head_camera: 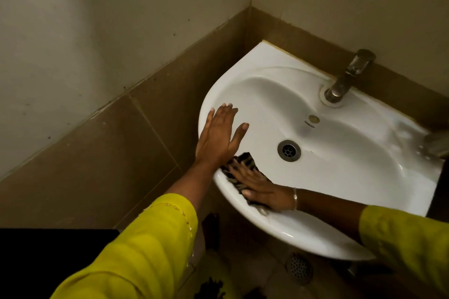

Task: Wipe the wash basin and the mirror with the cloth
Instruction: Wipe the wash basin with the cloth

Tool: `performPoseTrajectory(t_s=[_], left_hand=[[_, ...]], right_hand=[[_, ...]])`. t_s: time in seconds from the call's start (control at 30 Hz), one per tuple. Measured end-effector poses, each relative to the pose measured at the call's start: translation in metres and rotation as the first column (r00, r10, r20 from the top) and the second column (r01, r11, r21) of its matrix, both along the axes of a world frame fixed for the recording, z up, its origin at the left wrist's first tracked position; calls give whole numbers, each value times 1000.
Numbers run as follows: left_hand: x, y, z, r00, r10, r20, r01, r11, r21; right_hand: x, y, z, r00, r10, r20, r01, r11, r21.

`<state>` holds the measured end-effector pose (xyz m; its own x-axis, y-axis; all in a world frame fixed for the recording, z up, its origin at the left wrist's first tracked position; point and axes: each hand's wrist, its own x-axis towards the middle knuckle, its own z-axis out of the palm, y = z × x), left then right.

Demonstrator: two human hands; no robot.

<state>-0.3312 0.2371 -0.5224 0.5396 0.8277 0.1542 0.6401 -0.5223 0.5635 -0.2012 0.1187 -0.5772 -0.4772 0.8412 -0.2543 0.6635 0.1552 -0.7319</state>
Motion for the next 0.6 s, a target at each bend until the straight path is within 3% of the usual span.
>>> performPoseTrajectory(t_s=[0.07,0.13,0.23,0.33,0.43,0.6], left_hand=[[0,0,0,1000,5,14,-5,1000,-17],[1,0,1,1000,9,16,-9,1000,-26],[1,1,2,1000,13,8,-13,1000,-23],[1,1,-1,1000,17,-6,-17,1000,6],[1,1,-1,999,19,-39,-19,1000,1],[1,0,-2,999,24,-46,-22,999,42]], right_hand=[[-18,28,15,997,-32,-63,43,984,175],[-23,54,15,984,-128,-127,157,955,251],[-24,89,12,957,-269,110,251,956,153],[-19,126,10,938,-251,239,167,931,324],[-2,153,10,788,-292,542,80,921,381],[46,165,15,597,-430,677,40,859,511]])
